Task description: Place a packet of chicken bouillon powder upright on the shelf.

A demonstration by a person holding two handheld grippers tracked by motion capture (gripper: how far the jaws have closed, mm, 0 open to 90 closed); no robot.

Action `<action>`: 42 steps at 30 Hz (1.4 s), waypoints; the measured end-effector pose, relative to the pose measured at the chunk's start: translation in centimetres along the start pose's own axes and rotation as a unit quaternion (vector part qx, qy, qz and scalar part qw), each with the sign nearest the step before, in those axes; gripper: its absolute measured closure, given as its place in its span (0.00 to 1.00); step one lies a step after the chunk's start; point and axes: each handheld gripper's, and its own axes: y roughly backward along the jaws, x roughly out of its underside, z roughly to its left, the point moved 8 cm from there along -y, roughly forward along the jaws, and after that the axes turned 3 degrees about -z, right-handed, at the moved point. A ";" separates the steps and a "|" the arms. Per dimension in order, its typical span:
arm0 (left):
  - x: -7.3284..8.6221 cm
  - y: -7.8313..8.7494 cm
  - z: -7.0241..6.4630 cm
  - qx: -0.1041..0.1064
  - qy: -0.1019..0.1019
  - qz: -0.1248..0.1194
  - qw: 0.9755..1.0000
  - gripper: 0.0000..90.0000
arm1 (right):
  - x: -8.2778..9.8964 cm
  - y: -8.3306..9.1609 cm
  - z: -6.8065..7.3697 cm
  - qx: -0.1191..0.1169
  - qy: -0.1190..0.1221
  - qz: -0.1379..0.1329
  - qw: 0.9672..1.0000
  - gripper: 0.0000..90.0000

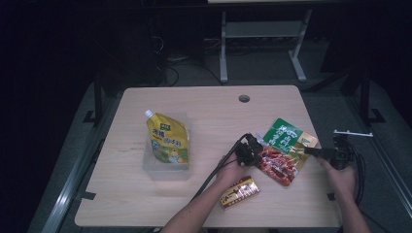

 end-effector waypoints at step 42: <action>-0.4 -0.4 -0.5 -0.005 -0.013 -0.005 1.000 0.99 | 0.9 -2.8 3.1 -0.123 -0.041 0.056 0.990 0.80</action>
